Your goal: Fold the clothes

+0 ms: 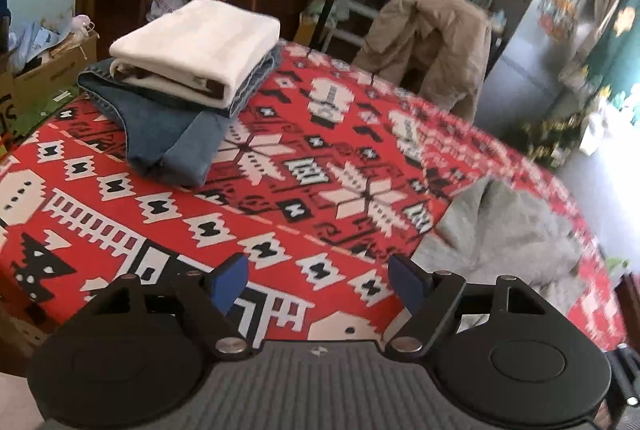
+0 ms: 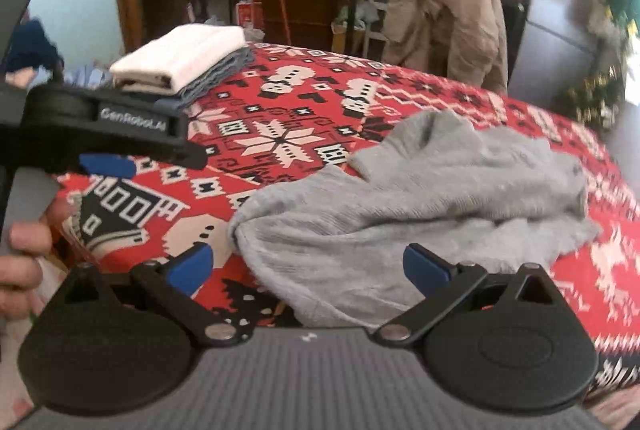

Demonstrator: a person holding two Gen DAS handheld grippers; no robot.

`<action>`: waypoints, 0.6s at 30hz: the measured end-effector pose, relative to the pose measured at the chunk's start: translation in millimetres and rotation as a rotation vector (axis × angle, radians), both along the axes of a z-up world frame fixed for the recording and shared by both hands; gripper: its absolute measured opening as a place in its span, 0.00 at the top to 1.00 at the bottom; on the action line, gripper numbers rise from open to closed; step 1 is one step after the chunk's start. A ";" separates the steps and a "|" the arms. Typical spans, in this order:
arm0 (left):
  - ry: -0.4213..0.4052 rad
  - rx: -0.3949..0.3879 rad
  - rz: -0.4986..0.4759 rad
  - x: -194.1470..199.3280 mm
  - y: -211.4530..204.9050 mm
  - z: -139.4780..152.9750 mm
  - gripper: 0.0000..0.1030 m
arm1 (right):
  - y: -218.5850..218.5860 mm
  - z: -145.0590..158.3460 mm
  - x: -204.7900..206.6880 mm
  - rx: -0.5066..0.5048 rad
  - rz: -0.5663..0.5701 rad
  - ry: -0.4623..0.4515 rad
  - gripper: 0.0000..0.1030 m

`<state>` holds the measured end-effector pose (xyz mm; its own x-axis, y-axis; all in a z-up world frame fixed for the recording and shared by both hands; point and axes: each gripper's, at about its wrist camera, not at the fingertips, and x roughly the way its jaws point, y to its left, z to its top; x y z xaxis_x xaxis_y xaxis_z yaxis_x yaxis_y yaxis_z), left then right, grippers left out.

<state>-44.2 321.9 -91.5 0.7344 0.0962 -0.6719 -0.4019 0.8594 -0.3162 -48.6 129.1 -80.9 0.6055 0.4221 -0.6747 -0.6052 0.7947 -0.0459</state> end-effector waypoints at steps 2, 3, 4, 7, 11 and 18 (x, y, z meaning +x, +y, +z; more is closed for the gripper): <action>-0.023 -0.003 0.001 -2.4 1.3 -0.4 0.26 | 3.2 -0.5 0.0 0.010 0.032 0.006 0.05; -0.021 0.001 0.004 -2.4 2.5 0.0 0.26 | 6.5 -1.3 0.2 0.002 0.045 0.008 0.11; -0.020 0.005 0.008 -2.5 3.7 0.5 0.26 | 10.2 -2.3 0.5 -0.010 0.059 0.009 0.15; -0.025 -0.011 0.046 -4.9 11.3 0.0 0.26 | 21.1 -6.7 1.9 -0.035 0.098 0.027 0.31; -0.044 -0.071 0.084 -8.1 21.6 -1.7 0.26 | 39.4 -14.8 -1.9 -0.101 0.142 -0.013 0.50; -0.029 -0.114 0.056 -4.6 21.2 -5.8 0.26 | 64.4 -32.2 -0.5 -0.203 0.165 -0.054 0.85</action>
<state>-48.8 343.1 -97.3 0.7493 0.0622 -0.6593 -0.4376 0.7937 -0.4225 -49.1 193.5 -113.2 0.5772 0.3776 -0.7241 -0.7183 0.6566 -0.2302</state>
